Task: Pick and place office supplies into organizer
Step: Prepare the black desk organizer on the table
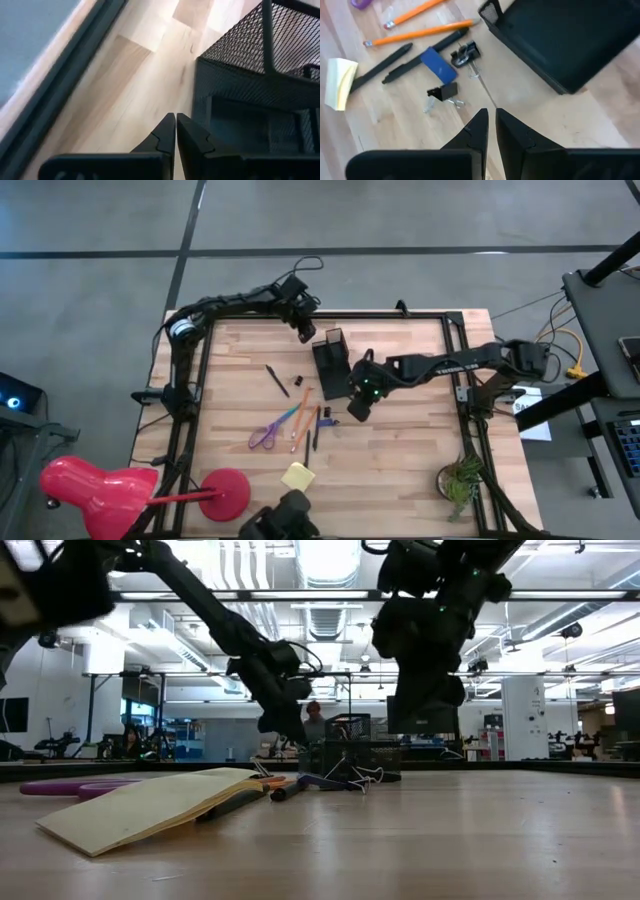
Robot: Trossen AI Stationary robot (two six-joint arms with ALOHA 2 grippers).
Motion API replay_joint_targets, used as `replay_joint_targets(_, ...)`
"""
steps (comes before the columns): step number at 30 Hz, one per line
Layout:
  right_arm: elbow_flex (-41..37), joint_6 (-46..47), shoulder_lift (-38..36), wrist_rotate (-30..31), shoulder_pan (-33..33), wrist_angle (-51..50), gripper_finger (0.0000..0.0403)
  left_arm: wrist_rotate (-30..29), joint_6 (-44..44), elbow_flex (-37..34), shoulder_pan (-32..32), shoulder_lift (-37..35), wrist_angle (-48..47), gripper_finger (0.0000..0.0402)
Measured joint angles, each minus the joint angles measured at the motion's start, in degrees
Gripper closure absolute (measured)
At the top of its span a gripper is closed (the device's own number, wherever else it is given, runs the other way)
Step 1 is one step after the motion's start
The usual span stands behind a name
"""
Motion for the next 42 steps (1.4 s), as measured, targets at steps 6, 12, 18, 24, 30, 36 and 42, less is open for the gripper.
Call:
replay_joint_targets(6,0.0,3.5,3.92,5.13,-0.27,1.12,0.0374,5.35,-1.54,-0.05,-0.11,0.89,-2.74,0.0401)
replay_joint_targets(12,0.13,5.23,7.61,8.78,-2.39,1.0,0.0374,5.4,-1.65,-1.07,-1.22,0.77,-5.47,0.0401)
replay_joint_targets(18,0.09,5.08,7.66,12.56,-5.41,-0.84,0.0374,6.18,-1.65,-1.79,-2.79,0.37,-10.97,0.04)
replay_joint_targets(24,0.04,4.86,7.27,19.97,-8.81,-5.14,0.0374,7.4,-1.88,-2.56,-5.09,-1.41,-18.31,0.04)
replay_joint_targets(30,0.35,2.71,7.06,25.39,-11.81,-4.59,0.0374,11.23,-1.3,-5.09,-8.07,-6.15,-19.8,0.0401)
replay_joint_targets(36,0.79,-0.69,5.51,26.72,-13.24,-6.15,0.0374,8.62,-1.5,-7.36,-8.7,-11.51,-19.44,0.0401)
replay_joint_targets(42,0.7,-0.82,3.68,28.71,-13.84,-7.64,0.0374,-4.88,-1.36,-9.84,-7.42,-15.9,-16.45,0.0401)
